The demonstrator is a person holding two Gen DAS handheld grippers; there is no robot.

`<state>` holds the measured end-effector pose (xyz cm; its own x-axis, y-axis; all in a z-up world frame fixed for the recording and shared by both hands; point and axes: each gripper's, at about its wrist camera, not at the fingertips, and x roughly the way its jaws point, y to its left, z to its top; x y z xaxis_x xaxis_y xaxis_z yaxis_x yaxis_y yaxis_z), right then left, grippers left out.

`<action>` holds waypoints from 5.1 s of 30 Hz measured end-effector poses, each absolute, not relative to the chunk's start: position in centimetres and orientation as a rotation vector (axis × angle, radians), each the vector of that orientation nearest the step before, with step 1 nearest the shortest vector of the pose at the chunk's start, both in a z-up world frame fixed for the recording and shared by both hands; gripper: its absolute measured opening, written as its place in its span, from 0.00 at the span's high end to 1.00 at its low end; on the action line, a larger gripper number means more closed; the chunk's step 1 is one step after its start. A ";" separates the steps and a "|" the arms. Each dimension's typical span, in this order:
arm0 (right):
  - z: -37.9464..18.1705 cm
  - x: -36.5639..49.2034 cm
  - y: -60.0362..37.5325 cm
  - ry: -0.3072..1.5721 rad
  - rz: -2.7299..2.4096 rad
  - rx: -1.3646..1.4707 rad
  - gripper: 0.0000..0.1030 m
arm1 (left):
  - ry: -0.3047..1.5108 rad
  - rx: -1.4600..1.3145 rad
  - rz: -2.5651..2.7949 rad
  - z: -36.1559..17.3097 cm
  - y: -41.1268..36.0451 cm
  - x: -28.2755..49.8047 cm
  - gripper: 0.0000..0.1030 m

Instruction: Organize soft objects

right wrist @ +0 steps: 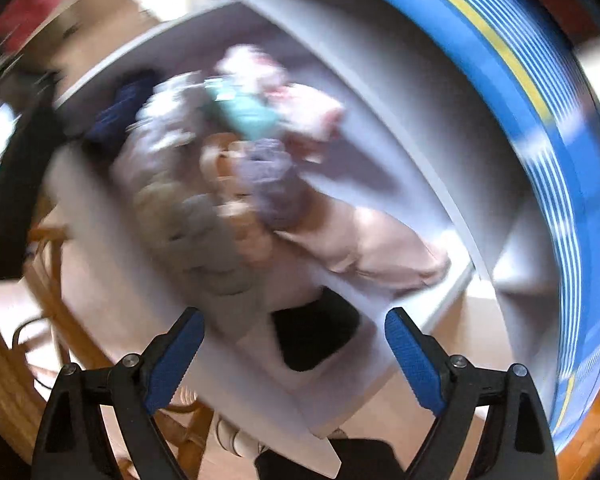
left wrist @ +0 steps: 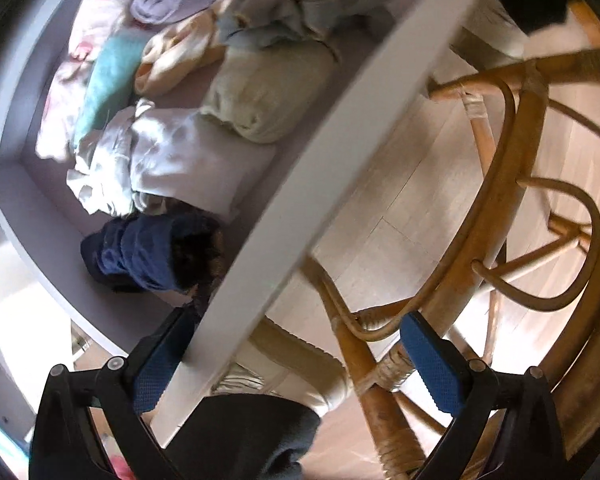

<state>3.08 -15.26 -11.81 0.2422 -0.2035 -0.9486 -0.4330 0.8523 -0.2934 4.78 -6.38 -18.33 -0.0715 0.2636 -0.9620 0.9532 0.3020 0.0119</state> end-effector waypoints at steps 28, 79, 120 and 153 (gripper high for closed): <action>-17.4 6.0 -26.3 1.508 -0.223 0.274 0.32 | 1.326 0.266 -0.484 -4.2 -7.1 17.3 0.00; -14.4 1.7 -29.2 1.411 -0.253 0.403 0.56 | 1.450 0.586 -0.731 -17.0 -18.3 12.7 0.32; -14.2 2.2 -28.9 1.366 -0.236 0.436 0.56 | 1.476 0.297 -0.606 -21.0 -20.4 14.2 0.49; 5.4 0.8 -28.2 1.085 -0.131 0.395 0.56 | 1.428 0.139 -0.469 -21.3 -17.5 12.7 0.64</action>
<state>0.82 -28.19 5.43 0.4671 0.0875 -0.8798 0.2950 0.9226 0.2484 12.74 -17.48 -21.35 0.0693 -0.2282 -0.9711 0.3922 0.9013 -0.1839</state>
